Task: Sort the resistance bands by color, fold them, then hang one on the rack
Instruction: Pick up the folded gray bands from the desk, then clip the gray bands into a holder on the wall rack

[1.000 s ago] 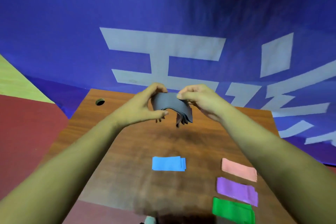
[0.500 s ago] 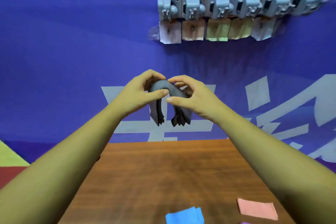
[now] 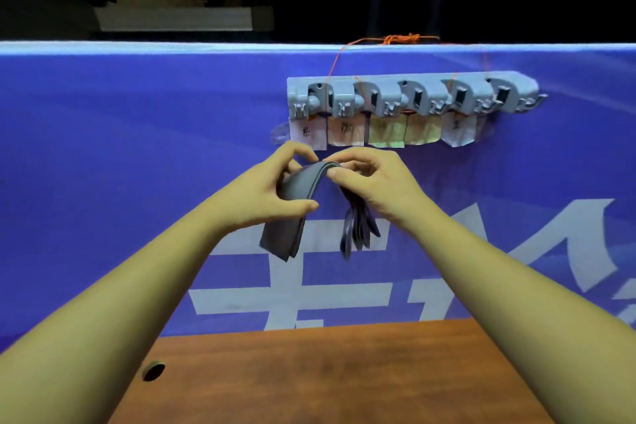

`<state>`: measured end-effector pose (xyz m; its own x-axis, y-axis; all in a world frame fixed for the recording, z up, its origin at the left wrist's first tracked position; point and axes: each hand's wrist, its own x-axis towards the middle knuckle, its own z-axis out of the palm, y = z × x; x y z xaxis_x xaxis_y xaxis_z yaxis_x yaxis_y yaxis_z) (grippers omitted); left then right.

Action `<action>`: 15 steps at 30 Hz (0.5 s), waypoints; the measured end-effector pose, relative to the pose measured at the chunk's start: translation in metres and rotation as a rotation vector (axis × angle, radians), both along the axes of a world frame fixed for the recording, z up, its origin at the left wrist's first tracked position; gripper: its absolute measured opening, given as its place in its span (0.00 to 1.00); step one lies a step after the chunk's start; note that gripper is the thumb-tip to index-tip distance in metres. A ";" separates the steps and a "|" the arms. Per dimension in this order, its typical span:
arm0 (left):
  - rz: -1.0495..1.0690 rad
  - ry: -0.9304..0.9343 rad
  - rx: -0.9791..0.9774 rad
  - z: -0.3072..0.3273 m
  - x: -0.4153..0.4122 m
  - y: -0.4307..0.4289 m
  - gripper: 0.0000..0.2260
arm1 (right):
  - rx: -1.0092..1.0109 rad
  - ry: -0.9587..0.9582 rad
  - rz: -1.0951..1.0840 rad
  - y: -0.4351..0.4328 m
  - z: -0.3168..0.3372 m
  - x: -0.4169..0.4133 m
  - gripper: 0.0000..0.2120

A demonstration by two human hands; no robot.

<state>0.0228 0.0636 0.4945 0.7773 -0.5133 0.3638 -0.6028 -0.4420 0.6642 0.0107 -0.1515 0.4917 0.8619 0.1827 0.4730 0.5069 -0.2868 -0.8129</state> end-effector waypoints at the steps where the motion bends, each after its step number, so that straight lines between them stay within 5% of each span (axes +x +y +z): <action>1: -0.001 0.006 -0.005 0.004 0.000 -0.004 0.21 | 0.017 0.019 0.012 -0.003 0.003 0.001 0.06; 7: 0.028 0.105 -0.325 0.017 0.004 -0.028 0.11 | 0.057 0.025 0.044 -0.025 0.011 0.008 0.06; 15: 0.053 -0.047 -0.260 0.015 0.015 -0.094 0.15 | 0.099 -0.072 -0.042 -0.081 0.020 0.009 0.06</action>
